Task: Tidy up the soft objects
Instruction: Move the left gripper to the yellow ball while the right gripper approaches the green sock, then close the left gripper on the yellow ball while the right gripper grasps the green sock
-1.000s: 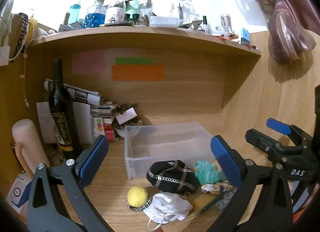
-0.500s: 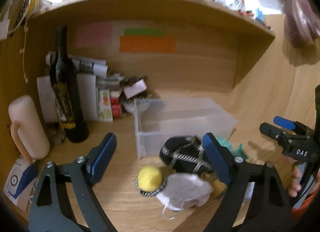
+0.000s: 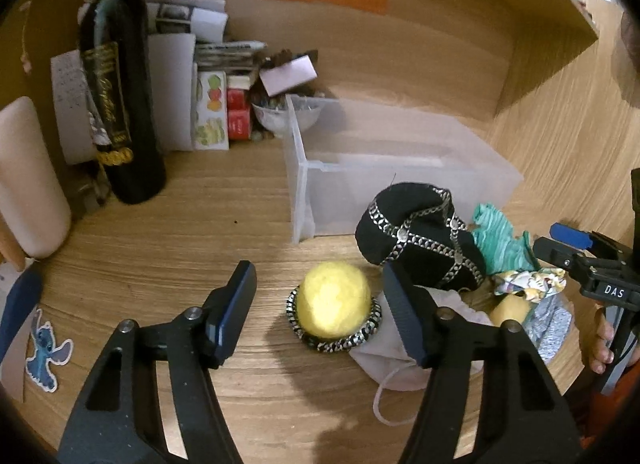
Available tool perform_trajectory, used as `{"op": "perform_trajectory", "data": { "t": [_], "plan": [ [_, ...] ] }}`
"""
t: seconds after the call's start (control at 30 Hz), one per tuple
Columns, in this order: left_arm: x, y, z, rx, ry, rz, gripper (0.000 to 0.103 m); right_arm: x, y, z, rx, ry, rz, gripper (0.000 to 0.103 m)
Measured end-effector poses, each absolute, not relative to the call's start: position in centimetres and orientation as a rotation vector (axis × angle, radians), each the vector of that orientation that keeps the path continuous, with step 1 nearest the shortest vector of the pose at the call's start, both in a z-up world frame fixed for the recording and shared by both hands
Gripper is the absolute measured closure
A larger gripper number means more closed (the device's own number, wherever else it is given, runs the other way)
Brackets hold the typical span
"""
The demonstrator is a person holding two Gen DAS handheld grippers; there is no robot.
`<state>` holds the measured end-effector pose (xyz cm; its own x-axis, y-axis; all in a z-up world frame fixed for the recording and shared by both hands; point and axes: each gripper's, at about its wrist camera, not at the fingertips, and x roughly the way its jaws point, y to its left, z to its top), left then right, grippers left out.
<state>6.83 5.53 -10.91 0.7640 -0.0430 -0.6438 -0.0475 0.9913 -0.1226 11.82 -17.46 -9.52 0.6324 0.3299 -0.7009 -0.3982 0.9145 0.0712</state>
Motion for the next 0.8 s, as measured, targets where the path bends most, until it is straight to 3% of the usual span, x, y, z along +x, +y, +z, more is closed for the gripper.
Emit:
{"op": "perform_trajectory", "data": {
  "t": [0.13, 0.47, 0.53, 0.6, 0.7, 0.8],
  "plan": [
    [7.5, 4.7, -11.4, -0.113, 0.729, -0.028, 0.047, 12.6, -17.1, -10.6, -0.099, 0.845, 0.445, 0.04],
    [8.1, 4.7, -12.1, -0.122, 0.794, -0.058, 0.065, 13.9, -14.6, -11.4, -0.173, 0.887, 0.506, 0.041],
    [8.2, 5.1, -12.1, -0.142, 0.8, -0.067, 0.066, 14.1, -14.2, -11.9, -0.197, 0.907, 0.518, 0.058],
    [8.1, 5.4, -12.0, -0.157, 0.8, -0.074, 0.068, 14.0, -14.2, -11.9, -0.199, 0.905, 0.528, 0.066],
    [7.7, 5.5, -11.5, -0.17, 0.782, -0.083, 0.068, 13.6, -14.2, -11.4, -0.189, 0.896, 0.548, 0.091],
    [7.2, 5.5, -10.3, -0.177, 0.747, -0.098, 0.068, 13.2, -14.4, -10.9, -0.188, 0.87, 0.541, 0.094]
  ]
}}
